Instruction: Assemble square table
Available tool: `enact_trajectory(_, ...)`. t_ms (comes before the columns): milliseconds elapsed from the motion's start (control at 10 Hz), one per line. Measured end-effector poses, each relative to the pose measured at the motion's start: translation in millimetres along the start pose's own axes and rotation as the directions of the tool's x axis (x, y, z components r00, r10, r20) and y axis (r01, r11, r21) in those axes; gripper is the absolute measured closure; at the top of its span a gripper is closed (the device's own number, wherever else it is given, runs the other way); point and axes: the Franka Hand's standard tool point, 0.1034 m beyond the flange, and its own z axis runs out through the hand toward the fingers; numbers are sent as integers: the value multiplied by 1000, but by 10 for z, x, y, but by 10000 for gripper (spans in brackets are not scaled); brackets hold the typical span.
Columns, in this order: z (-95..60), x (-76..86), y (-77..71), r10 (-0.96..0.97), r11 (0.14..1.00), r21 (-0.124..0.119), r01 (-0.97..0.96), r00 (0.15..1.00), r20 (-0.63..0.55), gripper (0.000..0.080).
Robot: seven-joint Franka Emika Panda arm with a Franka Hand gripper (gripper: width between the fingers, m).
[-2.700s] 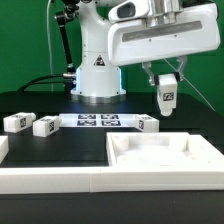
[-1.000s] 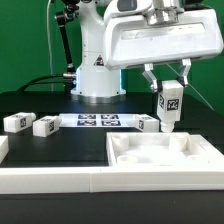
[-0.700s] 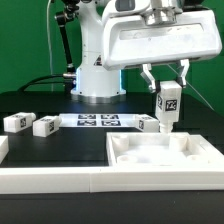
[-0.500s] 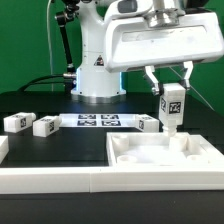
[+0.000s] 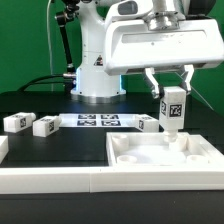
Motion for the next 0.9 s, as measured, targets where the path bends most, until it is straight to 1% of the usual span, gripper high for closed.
enact_trajectory(100,32,-10,-19,-1,1000,3,1,1000,3,508)
enact_trajectory(200,61,20,-54,-3,1000,9,3,1000,5,508)
enact_trajectory(400,102,142,-146,-11,1000,21,11,1000,-5,508)
enact_trajectory(600,163,242,-193,-10,999,32,11,1000,-9,508)
enact_trajectory(700,200,253,-192,-8,999,33,8,1000,-9,508)
enact_trajectory(900,204,242,-190,-8,999,33,8,1000,-7,508)
